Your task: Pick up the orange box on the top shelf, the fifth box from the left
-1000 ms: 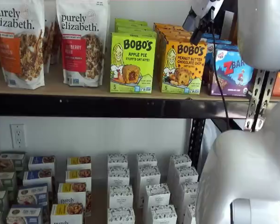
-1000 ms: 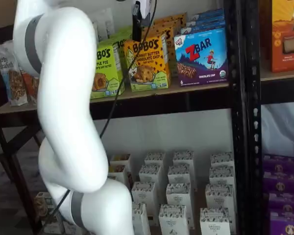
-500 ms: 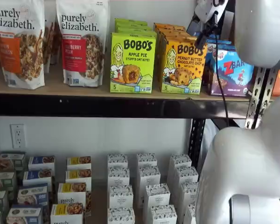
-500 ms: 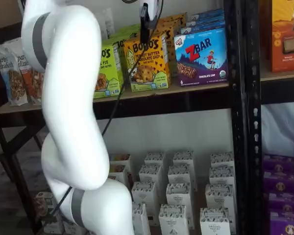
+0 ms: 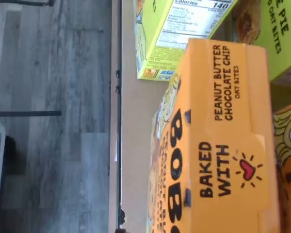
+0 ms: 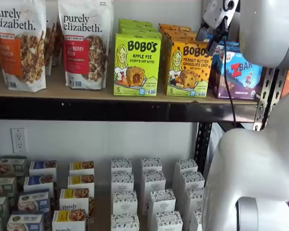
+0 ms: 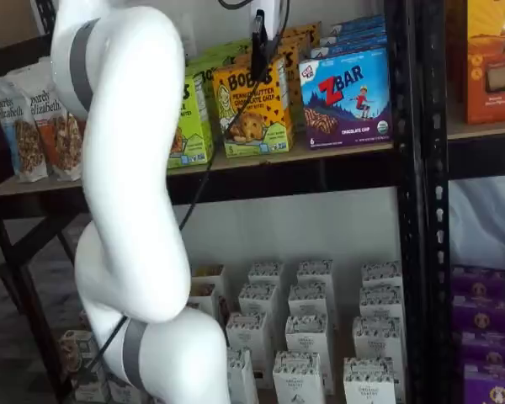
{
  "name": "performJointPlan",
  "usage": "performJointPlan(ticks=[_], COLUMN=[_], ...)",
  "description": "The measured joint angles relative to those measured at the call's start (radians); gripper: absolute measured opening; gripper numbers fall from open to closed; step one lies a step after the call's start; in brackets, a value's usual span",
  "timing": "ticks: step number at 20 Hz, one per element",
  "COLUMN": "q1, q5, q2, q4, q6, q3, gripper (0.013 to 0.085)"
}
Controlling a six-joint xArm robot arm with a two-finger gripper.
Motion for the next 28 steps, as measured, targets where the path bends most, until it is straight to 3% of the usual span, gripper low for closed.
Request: performJointPlan(ticks=[18, 28], q1=[0.097, 0.103], q5=[-0.010, -0.026], q2=[0.057, 0.046], q4=[-0.081, -0.085], q6=[0.064, 0.069], q3=[-0.013, 0.001], gripper=[0.0850, 0.0850])
